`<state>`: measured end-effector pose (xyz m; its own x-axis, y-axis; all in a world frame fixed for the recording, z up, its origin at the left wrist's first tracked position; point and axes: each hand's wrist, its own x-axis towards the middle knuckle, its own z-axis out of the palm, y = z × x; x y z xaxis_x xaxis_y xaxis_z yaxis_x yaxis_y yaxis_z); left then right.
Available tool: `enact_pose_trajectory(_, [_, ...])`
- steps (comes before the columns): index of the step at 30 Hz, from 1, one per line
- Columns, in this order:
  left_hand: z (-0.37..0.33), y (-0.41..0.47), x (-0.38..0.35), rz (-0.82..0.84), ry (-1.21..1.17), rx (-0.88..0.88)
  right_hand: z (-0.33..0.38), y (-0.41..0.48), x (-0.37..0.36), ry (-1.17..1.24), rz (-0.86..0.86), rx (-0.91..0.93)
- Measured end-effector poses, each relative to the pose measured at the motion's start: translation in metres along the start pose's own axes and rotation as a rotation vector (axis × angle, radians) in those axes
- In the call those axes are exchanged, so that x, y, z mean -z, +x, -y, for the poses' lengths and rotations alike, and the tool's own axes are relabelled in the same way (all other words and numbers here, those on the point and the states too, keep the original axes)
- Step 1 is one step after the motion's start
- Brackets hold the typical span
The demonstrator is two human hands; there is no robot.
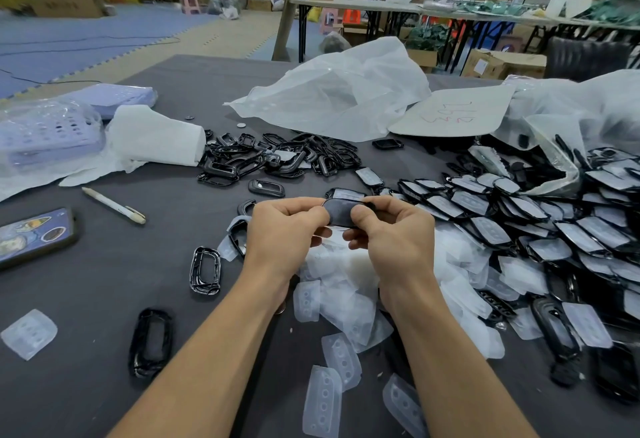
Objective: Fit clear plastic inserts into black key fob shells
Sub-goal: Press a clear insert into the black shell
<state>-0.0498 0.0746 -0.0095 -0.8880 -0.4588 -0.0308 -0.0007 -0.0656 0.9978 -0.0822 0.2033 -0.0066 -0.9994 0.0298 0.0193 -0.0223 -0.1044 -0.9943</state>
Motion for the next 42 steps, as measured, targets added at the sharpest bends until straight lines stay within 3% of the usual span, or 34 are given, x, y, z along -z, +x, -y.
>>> enact_pose_trajectory(5, [0.001,0.001,-0.003,-0.065,0.018,-0.035,0.001,0.000,0.001,-0.023,0.006,0.001])
enact_pose_trajectory(13, [0.000,-0.002,-0.002,-0.017,0.105,-0.078,-0.001,0.001,0.001,-0.102,-0.009,0.047])
enact_pose_trajectory(17, [0.002,-0.005,-0.002,-0.004,0.325,-0.236,0.000,0.000,0.000,-0.145,0.059,0.077])
enact_pose_trajectory(24, [0.004,-0.006,-0.002,-0.076,0.455,-0.419,-0.002,-0.001,0.000,-0.143,0.096,0.075])
enact_pose_trajectory(28, [0.006,-0.003,0.002,-0.109,0.427,-0.379,-0.001,-0.002,0.001,-0.106,0.158,0.058])
enact_pose_trajectory(33, [0.003,0.002,0.006,0.040,0.264,-0.220,0.002,-0.001,0.006,-0.052,0.076,0.009])
enact_pose_trajectory(36, [0.003,0.004,0.006,0.039,0.170,-0.137,0.002,-0.001,0.006,-0.071,0.090,0.004])
enact_pose_trajectory(42, [0.004,0.005,0.007,0.014,0.063,-0.042,0.003,-0.007,0.011,-0.630,0.142,0.299])
